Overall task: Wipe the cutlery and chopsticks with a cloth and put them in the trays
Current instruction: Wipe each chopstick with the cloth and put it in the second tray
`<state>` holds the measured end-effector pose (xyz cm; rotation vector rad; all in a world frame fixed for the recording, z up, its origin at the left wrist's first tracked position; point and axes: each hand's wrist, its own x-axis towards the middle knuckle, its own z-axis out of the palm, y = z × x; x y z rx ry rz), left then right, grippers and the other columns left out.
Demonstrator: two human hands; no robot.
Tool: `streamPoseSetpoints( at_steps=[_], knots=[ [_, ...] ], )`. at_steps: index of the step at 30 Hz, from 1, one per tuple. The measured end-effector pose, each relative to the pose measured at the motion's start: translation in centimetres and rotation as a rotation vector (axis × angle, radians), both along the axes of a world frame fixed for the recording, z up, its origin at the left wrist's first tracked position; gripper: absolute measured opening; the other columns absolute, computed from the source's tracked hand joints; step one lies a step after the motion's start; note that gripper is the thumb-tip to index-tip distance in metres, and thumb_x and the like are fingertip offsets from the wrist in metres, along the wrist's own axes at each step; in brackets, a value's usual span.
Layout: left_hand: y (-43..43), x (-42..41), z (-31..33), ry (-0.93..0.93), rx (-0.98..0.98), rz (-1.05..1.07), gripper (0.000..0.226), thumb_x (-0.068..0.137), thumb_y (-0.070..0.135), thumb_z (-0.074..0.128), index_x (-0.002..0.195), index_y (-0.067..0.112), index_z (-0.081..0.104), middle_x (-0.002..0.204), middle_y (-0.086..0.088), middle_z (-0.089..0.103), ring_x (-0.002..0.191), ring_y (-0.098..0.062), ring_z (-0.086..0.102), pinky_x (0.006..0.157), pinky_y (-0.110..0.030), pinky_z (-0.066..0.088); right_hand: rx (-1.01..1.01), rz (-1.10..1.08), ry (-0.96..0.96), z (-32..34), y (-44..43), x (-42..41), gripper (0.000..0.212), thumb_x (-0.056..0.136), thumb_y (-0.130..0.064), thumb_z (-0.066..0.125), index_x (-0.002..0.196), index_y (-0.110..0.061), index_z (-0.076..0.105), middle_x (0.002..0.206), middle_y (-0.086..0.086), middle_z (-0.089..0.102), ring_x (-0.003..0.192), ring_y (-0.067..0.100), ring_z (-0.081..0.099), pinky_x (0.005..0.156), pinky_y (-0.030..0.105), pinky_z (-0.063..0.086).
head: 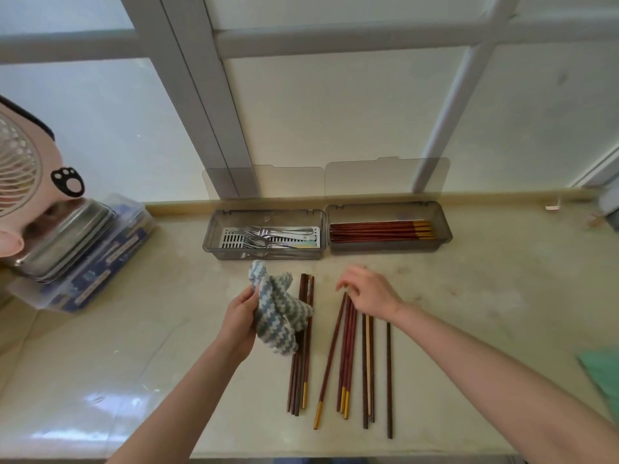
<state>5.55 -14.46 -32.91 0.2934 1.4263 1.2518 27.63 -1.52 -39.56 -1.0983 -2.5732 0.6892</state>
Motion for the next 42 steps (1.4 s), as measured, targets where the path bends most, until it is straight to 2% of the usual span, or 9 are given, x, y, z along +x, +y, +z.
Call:
streamPoseSetpoints(
  at_steps=[2,5,9,17,23,28,34,39,42],
  knots=[
    [0.0,-0.1,-0.2,-0.011,-0.003,-0.002,0.023,0.098,0.013,0.04,0.11,0.011,0.06,0.103,-0.012,0.067,0.091,-0.024,0.064,0.074,-0.034,0.054,-0.086,0.149,-0.154,-0.2,-1.1,-0.2,0.03,0.082,0.0,0.053,0.094,-0.023,0.067,0.101,-0.006,0.057,0.099,0.012,0.051,0.087,0.033,0.045],
    [-0.4,-0.2,-0.4,-0.03,0.001,-0.009,0.025,0.098,0.012,0.04,0.115,0.009,0.058,0.105,-0.012,0.066,0.091,-0.023,0.064,0.069,-0.03,0.056,-0.054,0.278,-0.268,0.2,-1.6,-0.4,0.023,0.082,-0.006,0.058,0.093,-0.023,0.066,0.101,-0.005,0.054,0.103,0.015,0.049,0.092,0.029,0.037],
    [-0.9,-0.1,-0.4,-0.031,0.003,-0.011,0.023,0.098,0.012,0.039,0.106,0.01,0.061,0.098,-0.011,0.067,0.084,-0.021,0.064,0.068,-0.031,0.054,-0.006,0.441,-0.436,0.1,-2.5,-0.1,0.021,0.086,-0.016,0.063,0.105,-0.023,0.065,0.111,-0.004,0.051,0.106,0.014,0.044,0.098,0.029,0.032],
    [-1.3,-0.3,-0.5,-0.049,0.013,0.024,0.023,0.098,0.012,0.039,0.108,0.009,0.06,0.096,-0.01,0.067,0.081,-0.02,0.064,0.068,-0.032,0.052,0.089,0.528,-0.541,0.4,-2.8,-0.8,0.015,0.078,-0.004,0.063,0.087,-0.017,0.063,0.098,0.003,0.054,0.1,0.023,0.048,0.087,0.037,0.041],
    [-1.6,-0.3,-0.7,-0.064,0.008,0.029,0.025,0.098,0.012,0.039,0.115,0.007,0.057,0.096,-0.01,0.066,0.081,-0.019,0.065,0.059,-0.026,0.056,0.118,0.568,-0.557,0.7,-2.9,-0.9,0.016,0.08,-0.003,0.061,0.09,-0.014,0.064,0.099,0.006,0.056,0.1,0.024,0.049,0.084,0.035,0.038],
    [-1.7,-0.1,-0.7,-0.083,0.008,0.031,0.025,0.099,0.013,0.039,0.116,0.007,0.057,0.097,-0.011,0.066,0.08,-0.019,0.066,0.057,-0.026,0.056,0.251,0.63,-0.486,0.6,-3.4,-0.5,0.017,0.085,0.002,0.054,0.092,-0.01,0.062,0.097,0.009,0.057,0.096,0.025,0.05,0.082,0.034,0.037],
    [-1.6,0.0,-0.8,-0.093,0.009,0.012,0.026,0.099,0.013,0.04,0.117,0.007,0.057,0.102,-0.012,0.066,0.087,-0.022,0.065,0.059,-0.027,0.056,0.322,0.614,-0.39,0.0,-2.8,0.0,0.019,0.077,0.001,0.066,0.084,-0.016,0.063,0.088,0.002,0.057,0.088,0.021,0.054,0.076,0.033,0.044],
    [-1.5,0.0,-1.2,-0.107,0.001,0.034,0.028,0.1,0.017,0.038,0.12,0.007,0.055,0.103,-0.011,0.066,0.089,-0.023,0.064,0.062,-0.03,0.055,0.469,0.349,-0.007,1.2,-3.3,0.2,0.012,0.08,-0.004,0.064,0.086,-0.015,0.063,0.087,0.0,0.06,0.083,0.017,0.052,0.073,0.025,0.046],
    [-1.4,0.0,-1.5,-0.141,-0.014,0.088,0.031,0.1,0.018,0.037,0.125,0.005,0.052,0.103,-0.012,0.064,0.09,-0.024,0.062,0.067,-0.035,0.051,0.352,-0.074,0.146,0.8,-5.4,-0.4,0.007,0.082,-0.013,0.067,0.089,-0.015,0.065,0.085,-0.004,0.063,0.081,0.012,0.055,0.076,0.025,0.05]
  ],
)
